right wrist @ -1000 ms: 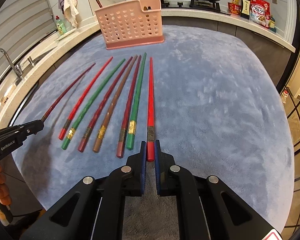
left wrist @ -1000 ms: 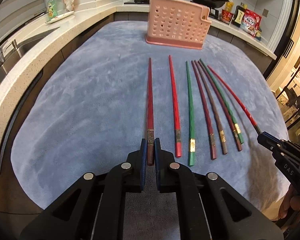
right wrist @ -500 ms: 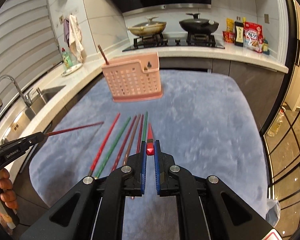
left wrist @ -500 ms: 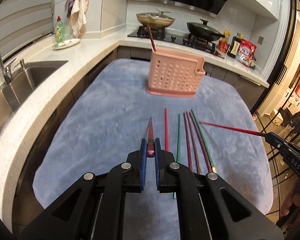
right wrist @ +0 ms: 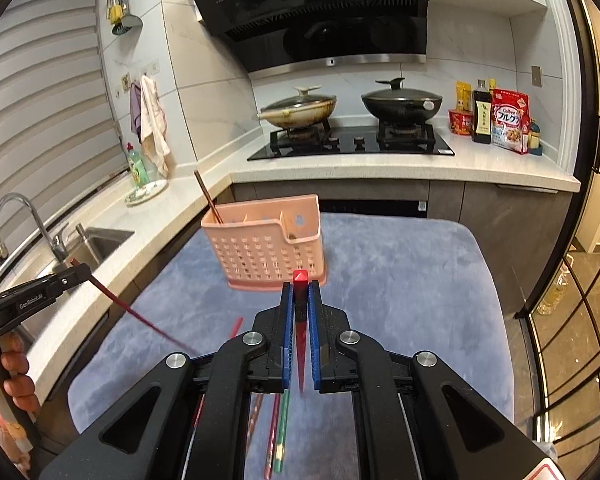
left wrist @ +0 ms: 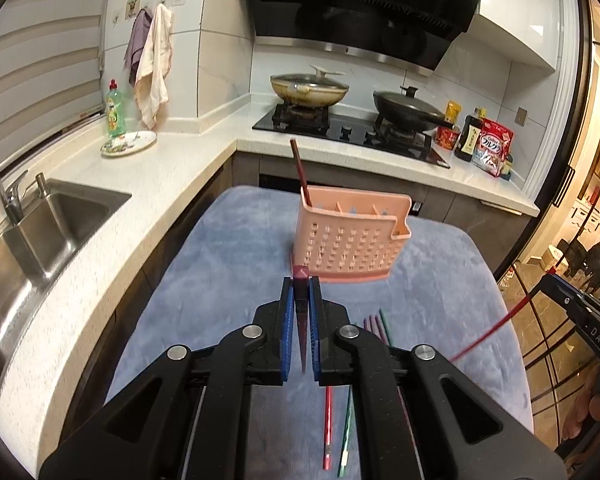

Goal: Organize utensils
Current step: 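Lift the red chopstick with the left tool and lower it into the caddy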

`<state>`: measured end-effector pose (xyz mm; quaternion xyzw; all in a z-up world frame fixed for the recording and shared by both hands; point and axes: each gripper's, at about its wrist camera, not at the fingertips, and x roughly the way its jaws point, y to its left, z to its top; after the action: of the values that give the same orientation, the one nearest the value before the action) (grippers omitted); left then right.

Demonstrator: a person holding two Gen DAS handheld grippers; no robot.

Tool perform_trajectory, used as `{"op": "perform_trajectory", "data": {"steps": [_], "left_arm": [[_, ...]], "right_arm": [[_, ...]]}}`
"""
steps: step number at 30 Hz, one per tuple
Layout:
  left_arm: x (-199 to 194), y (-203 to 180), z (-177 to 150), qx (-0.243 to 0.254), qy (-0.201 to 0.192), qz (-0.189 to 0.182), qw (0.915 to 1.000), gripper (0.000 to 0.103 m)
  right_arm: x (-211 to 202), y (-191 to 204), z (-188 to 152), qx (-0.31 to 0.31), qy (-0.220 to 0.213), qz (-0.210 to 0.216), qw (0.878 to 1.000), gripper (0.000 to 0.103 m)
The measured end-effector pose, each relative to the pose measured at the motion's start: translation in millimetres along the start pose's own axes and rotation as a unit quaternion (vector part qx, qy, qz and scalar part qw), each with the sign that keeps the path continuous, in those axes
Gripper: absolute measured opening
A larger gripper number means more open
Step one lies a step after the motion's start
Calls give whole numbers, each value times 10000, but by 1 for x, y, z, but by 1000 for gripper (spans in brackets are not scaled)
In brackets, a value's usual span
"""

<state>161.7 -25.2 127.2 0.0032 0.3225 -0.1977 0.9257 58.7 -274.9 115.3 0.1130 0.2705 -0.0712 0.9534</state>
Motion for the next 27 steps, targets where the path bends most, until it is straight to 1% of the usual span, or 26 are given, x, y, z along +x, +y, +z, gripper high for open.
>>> {"op": "perform_trajectory", "data": {"steps": [4,8,12,16,20,23,25,27], "left_arm": [[2,-5,27,31,-178,-97,9998,7],[3,-8,59,-3,-418,-192,9989,7],[2,-11,99,-23,-793,-225,9966,7],[6,-15,132,-40,-1079,-217,9939,7],[15,-18,161,-61,-1388,-206,9901,7],[30,-17,171,-101,-1442,-232,9892,7],[43,-16,171,-105,-1400,-193,9899,7],[59,-13,170,-142,-1272,-185,9916,7]], "right_arm": [[7,2,27,43,-186,120,9997,7],[18,1,63,185,-457,311,9983,7],[29,7,104,256,-804,435,9955,7],[45,15,145,272,-1099,504,9923,7],[61,25,175,299,-1327,574,9890,7],[79,30,187,269,-1365,532,9889,7],[99,32,186,264,-1260,498,9904,7],[115,31,181,261,-1109,469,9924,7]]}}
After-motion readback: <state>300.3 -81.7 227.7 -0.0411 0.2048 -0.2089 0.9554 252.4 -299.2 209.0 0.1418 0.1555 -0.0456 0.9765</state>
